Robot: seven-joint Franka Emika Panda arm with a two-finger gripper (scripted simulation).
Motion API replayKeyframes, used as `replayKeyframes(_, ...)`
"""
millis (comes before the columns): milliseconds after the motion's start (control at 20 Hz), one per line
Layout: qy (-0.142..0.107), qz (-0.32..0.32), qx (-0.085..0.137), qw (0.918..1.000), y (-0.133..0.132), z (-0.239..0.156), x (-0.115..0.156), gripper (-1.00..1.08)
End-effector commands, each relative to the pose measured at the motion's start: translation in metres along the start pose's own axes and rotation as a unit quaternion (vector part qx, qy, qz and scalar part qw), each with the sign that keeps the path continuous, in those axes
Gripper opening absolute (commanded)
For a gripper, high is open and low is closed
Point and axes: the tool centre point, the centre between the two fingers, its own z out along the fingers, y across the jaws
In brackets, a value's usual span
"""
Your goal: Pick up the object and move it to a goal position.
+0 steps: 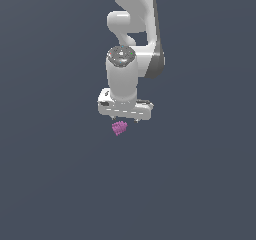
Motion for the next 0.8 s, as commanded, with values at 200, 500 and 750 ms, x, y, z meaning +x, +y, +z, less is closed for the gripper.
replayKeyframes(200, 0.001, 0.073, 0.001, 0.9973, 0.004, 0.012, -0.004, 1.0)
replayKeyframes(500, 0.003, 0.161, 0.003, 0.9869, 0.009, 0.025, -0.01, 1.0)
replayKeyframes(750, 0.005, 0.234, 0.003, 0.9722, 0.014, 0.036, -0.014, 1.0)
